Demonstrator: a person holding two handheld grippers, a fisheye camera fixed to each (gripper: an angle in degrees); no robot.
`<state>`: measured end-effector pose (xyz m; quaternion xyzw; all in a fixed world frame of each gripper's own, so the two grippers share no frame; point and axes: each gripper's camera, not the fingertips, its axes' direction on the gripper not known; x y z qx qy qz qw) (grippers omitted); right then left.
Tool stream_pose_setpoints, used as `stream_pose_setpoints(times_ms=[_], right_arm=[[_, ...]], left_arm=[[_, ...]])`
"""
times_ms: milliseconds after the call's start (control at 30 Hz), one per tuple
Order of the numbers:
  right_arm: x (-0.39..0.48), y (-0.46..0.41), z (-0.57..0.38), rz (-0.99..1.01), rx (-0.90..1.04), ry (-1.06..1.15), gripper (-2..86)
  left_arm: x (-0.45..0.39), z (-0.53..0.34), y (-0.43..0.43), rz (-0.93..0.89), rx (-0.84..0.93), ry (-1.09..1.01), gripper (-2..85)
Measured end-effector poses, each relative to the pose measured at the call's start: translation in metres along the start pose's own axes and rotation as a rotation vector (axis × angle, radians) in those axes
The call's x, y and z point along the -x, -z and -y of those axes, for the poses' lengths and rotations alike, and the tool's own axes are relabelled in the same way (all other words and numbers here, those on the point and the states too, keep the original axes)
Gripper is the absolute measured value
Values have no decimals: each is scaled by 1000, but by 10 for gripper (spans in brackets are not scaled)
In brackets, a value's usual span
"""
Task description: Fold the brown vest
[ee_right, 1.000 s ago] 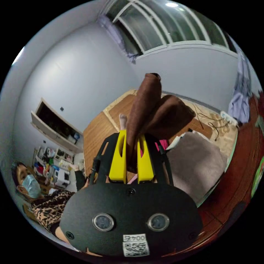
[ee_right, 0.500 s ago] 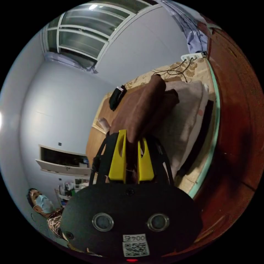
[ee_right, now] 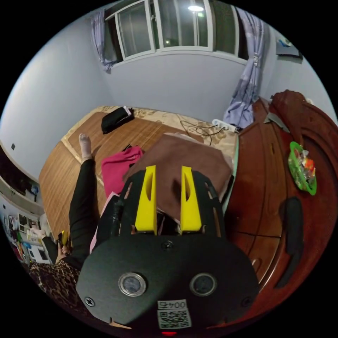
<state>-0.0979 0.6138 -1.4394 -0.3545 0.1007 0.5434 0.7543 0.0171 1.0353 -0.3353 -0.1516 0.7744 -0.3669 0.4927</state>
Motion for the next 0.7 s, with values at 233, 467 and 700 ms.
stream_pose_setpoints(times_ms=[233, 467, 700], right_arm=[[20, -84, -22, -76, 9, -1, 116], [50, -108, -36, -143, -78, 50, 112], [72, -123, -30, -157, -118, 60, 111]], left_arm=[[-22, -9, -52, 23, -23, -74, 59], [-94, -21, -105, 441, -117, -358, 51], [-141, -40, -191, 1102, -138, -596, 35]])
